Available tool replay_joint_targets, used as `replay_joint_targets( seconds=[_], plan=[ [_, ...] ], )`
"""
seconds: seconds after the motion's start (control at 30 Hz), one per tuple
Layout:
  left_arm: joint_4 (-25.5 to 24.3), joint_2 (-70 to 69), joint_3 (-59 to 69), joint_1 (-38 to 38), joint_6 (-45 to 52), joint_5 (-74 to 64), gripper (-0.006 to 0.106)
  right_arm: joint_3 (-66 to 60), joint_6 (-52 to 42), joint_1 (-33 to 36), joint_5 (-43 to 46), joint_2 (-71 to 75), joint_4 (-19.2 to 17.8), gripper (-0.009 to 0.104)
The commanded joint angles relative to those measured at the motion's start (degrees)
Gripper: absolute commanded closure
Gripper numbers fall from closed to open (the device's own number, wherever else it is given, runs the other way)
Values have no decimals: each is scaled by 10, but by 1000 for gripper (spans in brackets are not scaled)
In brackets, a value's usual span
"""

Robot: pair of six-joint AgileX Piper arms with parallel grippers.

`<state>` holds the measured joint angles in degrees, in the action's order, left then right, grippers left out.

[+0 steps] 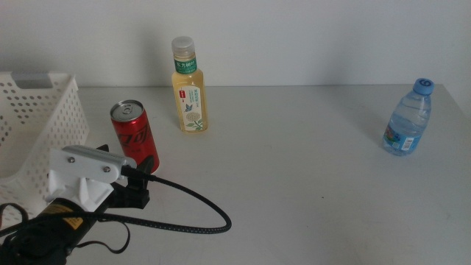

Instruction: Use arms to grab the bottles and put them into the dustbin to the left of the table.

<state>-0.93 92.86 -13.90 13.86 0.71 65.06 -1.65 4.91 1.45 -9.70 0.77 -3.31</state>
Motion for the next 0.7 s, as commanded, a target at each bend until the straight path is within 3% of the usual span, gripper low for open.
replay_joint_targets(
  seconds=[0.0,0.67],
  plan=[
    [9,1,-27,3,-7,67,8,5,-6,-3,46,12,-4,1],
    [44,110,-155,3,9,32,8,5,-6,-3,46,12,-4,1]
  ],
)
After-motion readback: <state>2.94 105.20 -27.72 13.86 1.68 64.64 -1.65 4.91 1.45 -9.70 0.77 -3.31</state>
